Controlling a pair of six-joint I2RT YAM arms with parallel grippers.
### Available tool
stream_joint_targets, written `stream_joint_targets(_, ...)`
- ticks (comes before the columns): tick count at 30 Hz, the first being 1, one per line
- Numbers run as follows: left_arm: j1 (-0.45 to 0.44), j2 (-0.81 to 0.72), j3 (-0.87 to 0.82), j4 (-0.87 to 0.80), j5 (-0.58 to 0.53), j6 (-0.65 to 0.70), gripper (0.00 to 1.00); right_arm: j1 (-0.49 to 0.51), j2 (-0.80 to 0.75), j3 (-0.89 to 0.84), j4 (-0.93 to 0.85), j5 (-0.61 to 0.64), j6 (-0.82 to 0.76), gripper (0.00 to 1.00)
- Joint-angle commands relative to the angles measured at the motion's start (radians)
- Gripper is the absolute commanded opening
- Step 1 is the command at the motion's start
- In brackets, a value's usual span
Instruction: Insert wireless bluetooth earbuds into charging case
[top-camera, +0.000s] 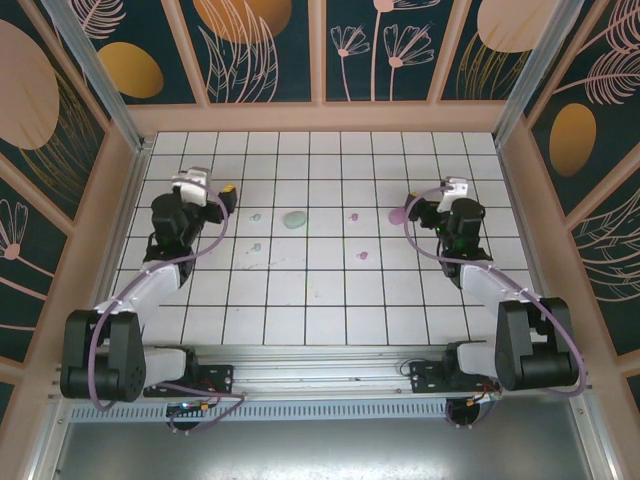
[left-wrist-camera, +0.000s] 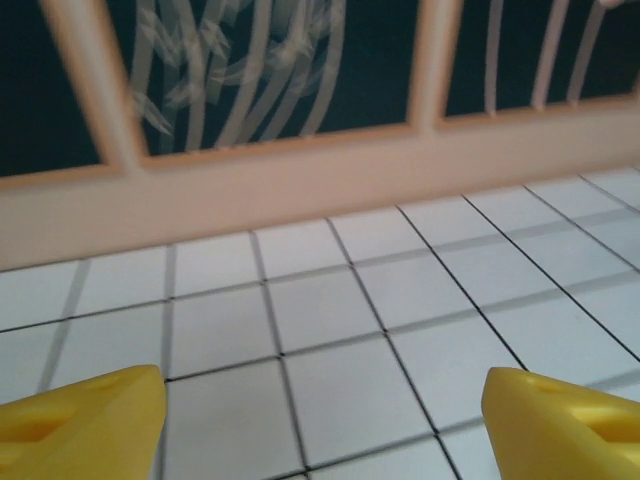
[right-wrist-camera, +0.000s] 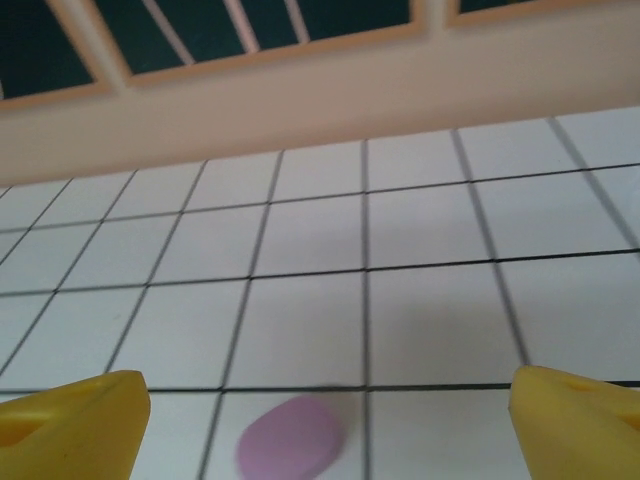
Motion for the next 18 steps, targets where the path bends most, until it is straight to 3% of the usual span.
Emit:
stream_joint_targets(1, -0.097, 0.090, 0.101, -0.272, 0.121, 0.132, 0.81, 0.061, -0.031, 0.072, -0.210, -0.011, 0.063, 0.93)
stream_joint_targets(5, -0.200, 0.214, 0.219, -0.422, 0.115, 0.232, 0.79, 0.124, -0.033, 0.113, -0.261, -0.039, 0.128, 0.93)
stream_joint_targets(12, -0.266, 0.401, 0.437, -0.684, 0.039, 0.431, 0.79, 0.179, -0.022, 0.134, -0.304, -0.060, 0.173, 0.93)
stream_joint_targets(18, -0.311, 0.499, 0.484, -0.698, 0.017, 0.570, 0.90, 0.185, 0.012, 0.150, -0.312, -0.069, 0.170, 0.93)
